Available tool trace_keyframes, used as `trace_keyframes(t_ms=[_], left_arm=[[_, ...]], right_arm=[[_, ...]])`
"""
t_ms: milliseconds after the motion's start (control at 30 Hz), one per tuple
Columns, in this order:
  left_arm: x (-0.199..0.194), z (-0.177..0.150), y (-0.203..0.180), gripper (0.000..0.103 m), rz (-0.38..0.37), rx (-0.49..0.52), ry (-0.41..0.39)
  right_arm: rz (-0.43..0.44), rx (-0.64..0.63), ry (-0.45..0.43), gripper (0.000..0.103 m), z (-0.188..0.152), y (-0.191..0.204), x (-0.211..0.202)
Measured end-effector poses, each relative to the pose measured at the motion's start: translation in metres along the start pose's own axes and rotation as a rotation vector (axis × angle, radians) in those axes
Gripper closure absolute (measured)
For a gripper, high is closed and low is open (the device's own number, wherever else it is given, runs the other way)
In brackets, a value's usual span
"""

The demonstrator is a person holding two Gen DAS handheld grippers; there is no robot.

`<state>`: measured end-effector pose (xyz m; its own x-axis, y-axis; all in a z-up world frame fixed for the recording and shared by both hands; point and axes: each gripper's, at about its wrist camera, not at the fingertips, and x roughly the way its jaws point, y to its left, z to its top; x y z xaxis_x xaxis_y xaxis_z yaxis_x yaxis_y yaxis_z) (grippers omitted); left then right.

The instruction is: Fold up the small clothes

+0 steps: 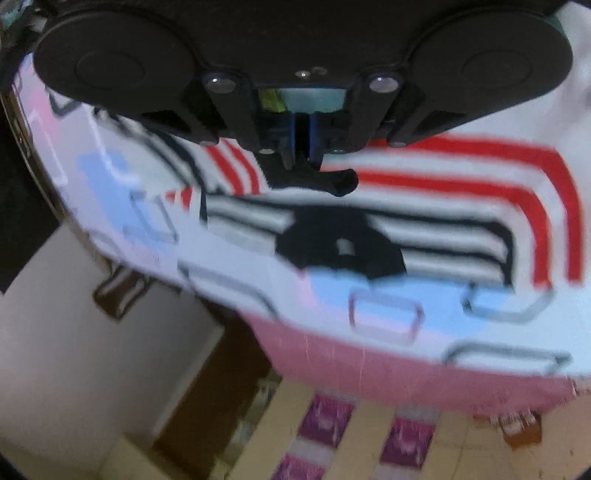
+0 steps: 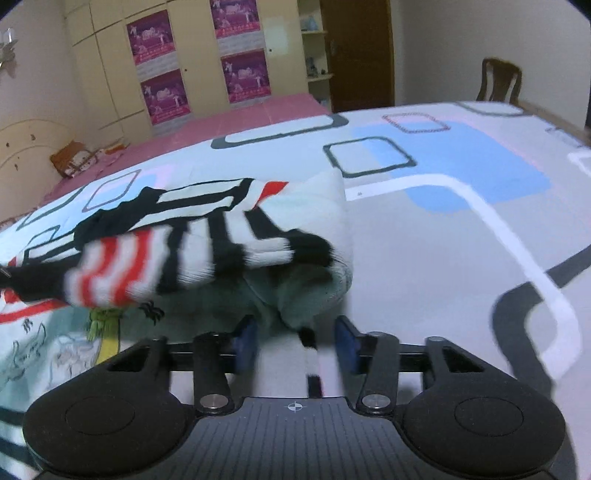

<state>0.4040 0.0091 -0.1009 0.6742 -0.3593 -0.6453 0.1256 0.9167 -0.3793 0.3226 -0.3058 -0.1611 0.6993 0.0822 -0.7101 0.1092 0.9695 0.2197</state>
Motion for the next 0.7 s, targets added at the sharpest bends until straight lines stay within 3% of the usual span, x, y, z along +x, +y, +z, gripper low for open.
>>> trace_keyframes(t_ms=[67, 167, 333, 467, 533, 600, 667, 700], left_arm=[[-0.016, 0.01, 0.011, 0.097, 0.032, 0.011, -0.042], [-0.022, 0.009, 0.037, 0.097, 0.117, 0.02, -0.035], [0.008, -0.024, 0.071, 0.097, 0.209, -0.019, 0.084], [0.011, -0.031, 0.066, 0.094, 0.238, 0.021, 0.081], [0.003, -0.026, 0.064, 0.078, 0.263, 0.024, 0.067], [-0.011, -0.023, 0.062, 0.07, 0.29, 0.027, 0.005], [-0.021, -0.019, 0.059, 0.066, 0.292, 0.034, -0.031], [-0.022, -0.018, 0.054, 0.066, 0.278, 0.05, -0.035]], right_arm=[[-0.002, -0.008, 0.013, 0.062, 0.002, 0.002, 0.01], [-0.015, -0.043, 0.008, 0.079, 0.003, 0.009, 0.013], [-0.018, -0.039, 0.003, 0.083, -0.004, 0.006, 0.012], [-0.01, -0.064, 0.024, 0.083, -0.003, 0.004, 0.006], [0.02, -0.057, 0.037, 0.083, -0.001, -0.001, -0.003], [0.042, -0.042, 0.018, 0.082, 0.001, -0.006, -0.016], [0.047, -0.043, -0.019, 0.073, 0.007, -0.009, -0.026], [0.048, -0.046, -0.034, 0.061, 0.011, -0.009, -0.027]])
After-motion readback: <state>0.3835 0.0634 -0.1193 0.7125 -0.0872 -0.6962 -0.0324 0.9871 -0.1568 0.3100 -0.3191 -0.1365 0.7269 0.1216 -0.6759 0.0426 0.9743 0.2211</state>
